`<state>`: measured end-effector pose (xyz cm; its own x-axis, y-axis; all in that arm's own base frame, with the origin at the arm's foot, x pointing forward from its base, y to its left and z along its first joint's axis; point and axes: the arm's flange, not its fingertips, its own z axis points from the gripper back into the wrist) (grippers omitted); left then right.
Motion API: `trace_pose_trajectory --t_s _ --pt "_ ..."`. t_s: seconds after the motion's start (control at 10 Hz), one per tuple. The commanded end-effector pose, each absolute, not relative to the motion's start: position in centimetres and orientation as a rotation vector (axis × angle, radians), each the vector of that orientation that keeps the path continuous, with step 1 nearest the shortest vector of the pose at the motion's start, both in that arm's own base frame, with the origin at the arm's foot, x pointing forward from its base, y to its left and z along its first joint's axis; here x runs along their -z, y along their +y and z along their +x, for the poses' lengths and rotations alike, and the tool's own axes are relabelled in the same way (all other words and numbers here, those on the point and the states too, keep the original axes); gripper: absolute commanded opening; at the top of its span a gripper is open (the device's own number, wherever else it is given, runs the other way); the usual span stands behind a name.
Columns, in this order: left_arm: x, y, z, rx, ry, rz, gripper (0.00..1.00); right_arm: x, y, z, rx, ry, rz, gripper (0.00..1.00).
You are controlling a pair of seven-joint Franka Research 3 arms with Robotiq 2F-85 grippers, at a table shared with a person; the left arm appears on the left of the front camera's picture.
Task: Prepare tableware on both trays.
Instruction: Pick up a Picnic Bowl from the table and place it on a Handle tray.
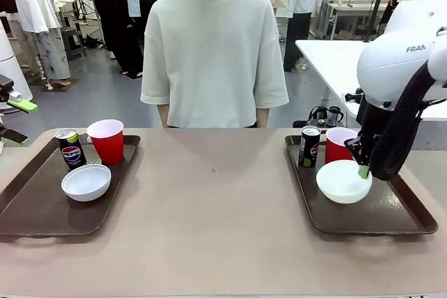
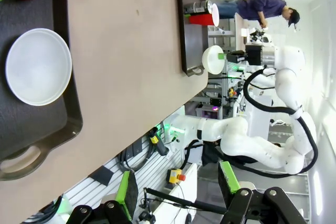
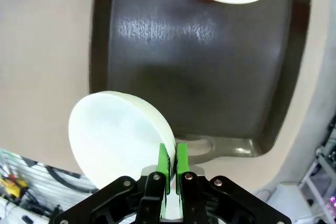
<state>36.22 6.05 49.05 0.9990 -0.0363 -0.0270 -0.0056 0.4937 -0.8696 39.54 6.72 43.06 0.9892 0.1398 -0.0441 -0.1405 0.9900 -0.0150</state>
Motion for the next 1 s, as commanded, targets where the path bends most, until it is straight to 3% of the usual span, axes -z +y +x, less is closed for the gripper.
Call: trace_pose_trajectory --t_s 0.0,0.2,0.3,0.6,0.9 --pt "-49.1 6.2 36.1 0.03 0.035 -1.067 0.82 -42.5 5.6 42.4 -0.187 0.08 -0.017 0.08" --pt "-49.1 6.2 36.1 0.03 0.035 -1.067 0.82 -42.2 5.8 43.5 -0.024 0.003 0.007 0.08" --pt "-49.1 6.2 36.1 0.03 0.035 -1.067 0.82 -41.5 5.6 41.8 -0.164 0.084 -0.007 0.08" --pt "-49.1 6.2 36.1 0.03 0.035 -1.067 0.82 -40.9 5.3 43.8 -0.121 0.018 0.012 0.08" --pt "-49.1 6.2 36.1 0.03 0.035 -1.067 0.82 -37.7 3.2 45.6 -0.165 -0.013 0.144 0.08"
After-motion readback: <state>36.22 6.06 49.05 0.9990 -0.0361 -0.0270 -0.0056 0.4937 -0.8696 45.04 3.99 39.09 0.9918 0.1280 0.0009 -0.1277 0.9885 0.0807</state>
